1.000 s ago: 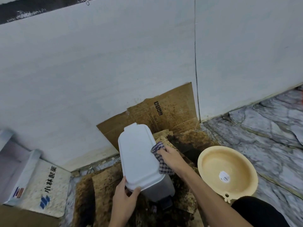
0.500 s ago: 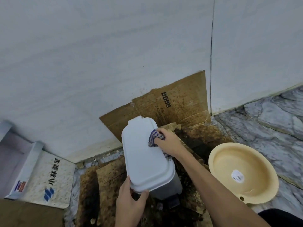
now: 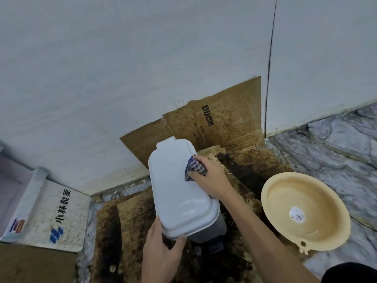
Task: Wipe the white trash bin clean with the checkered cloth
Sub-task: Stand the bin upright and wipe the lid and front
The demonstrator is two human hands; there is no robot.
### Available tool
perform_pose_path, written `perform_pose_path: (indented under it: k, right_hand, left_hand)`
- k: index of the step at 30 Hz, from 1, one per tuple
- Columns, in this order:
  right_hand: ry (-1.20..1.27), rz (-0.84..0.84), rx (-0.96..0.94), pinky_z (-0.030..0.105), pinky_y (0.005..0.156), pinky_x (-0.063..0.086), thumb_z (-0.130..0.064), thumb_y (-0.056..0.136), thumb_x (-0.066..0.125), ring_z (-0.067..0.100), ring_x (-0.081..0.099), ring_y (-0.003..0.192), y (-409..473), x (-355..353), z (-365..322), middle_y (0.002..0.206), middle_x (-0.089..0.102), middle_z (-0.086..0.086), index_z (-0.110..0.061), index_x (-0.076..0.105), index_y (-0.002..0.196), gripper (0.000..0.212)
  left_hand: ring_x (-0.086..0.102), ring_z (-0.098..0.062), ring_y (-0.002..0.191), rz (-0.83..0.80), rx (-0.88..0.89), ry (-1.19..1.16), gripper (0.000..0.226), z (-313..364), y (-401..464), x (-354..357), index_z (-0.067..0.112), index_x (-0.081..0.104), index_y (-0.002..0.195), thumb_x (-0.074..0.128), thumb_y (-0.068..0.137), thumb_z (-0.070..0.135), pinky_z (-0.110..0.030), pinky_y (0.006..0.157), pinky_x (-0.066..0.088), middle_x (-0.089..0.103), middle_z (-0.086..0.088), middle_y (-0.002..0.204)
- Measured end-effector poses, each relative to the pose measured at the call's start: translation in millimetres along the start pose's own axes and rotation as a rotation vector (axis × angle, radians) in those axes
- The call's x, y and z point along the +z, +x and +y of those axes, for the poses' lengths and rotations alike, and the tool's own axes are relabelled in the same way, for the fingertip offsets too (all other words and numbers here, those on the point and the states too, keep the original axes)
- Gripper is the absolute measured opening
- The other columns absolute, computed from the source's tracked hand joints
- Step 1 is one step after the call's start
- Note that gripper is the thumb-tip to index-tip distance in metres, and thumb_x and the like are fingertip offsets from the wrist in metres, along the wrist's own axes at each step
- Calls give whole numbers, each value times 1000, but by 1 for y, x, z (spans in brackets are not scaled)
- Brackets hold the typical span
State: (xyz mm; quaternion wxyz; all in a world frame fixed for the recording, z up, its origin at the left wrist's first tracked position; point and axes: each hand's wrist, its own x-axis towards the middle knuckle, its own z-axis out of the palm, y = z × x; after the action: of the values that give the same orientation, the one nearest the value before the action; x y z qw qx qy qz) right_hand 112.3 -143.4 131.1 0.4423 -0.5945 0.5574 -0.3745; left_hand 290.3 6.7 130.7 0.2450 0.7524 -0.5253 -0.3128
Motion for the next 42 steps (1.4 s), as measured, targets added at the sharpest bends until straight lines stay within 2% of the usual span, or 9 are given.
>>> perform_pose_path:
  k: [5,10,15,18,27,31,33,37,42]
  right_hand:
    - [-25,16,-34,29,85,47,-56,89,59,11,61,101,11,2,-2,110,66,-9,-26,57,126,47]
    - [-88,96,-56,27,74,39,-55,92,55,10,59,87,23,10,-5,96,67,-9,-25,61,111,36]
    - [-104,119,-96,26,79,40,-50,92,58,7,53,88,0,10,-4,100,60,-11,-22,58,122,40]
    - [-92,104,-105,25,78,41,-50,91,59,9,58,92,-5,9,0,103,63,-10,-25,58,119,38]
    - [-102,35,-47,34,86,52,-51,88,63,15,63,97,72,9,-20,105,69,-3,-21,57,121,44]
    - [-66,18,-35,23,78,50,-47,90,64,10,63,91,87,5,-20,99,69,-5,-22,58,118,39]
    - [-52,22,-32,21,73,47,-46,90,63,8,63,88,81,4,-19,96,68,-7,-22,58,115,35]
    - [-64,47,-42,30,76,45,-42,89,62,12,61,89,48,3,-7,96,68,-6,-24,59,106,25]
    - [-24,70,-76,20,74,44,-33,92,64,4,60,88,-19,-1,6,96,66,-12,-28,60,108,18]
  left_hand:
    - [44,-13,138,-3,7,26,91,3,0,-1,34,28,156,77,80,45,-38,112,42,42,12,154]
    - [43,-12,138,9,17,30,91,5,-3,-2,35,28,156,77,80,43,-37,112,41,43,12,153]
    - [42,-13,138,2,17,33,89,5,-5,0,34,28,156,76,82,42,-37,113,40,43,9,153]
    - [42,-14,139,9,10,27,90,4,-4,-1,31,28,157,77,81,41,-34,114,38,40,9,155]
    - [43,-6,138,23,96,87,90,5,-4,-3,33,27,157,76,82,39,-27,113,39,43,15,153]
    - [40,-4,139,20,114,90,90,6,-4,-2,34,25,157,76,83,37,-19,111,35,39,17,155]
    - [40,-4,139,18,114,79,90,6,-4,-2,34,23,157,75,83,37,-16,108,33,39,18,155]
    - [43,0,133,13,117,46,89,6,-6,-1,38,26,156,77,83,34,-16,106,36,43,21,151]
    - [48,-2,127,27,101,43,87,7,-8,2,36,30,154,78,82,28,-13,97,37,48,17,149]
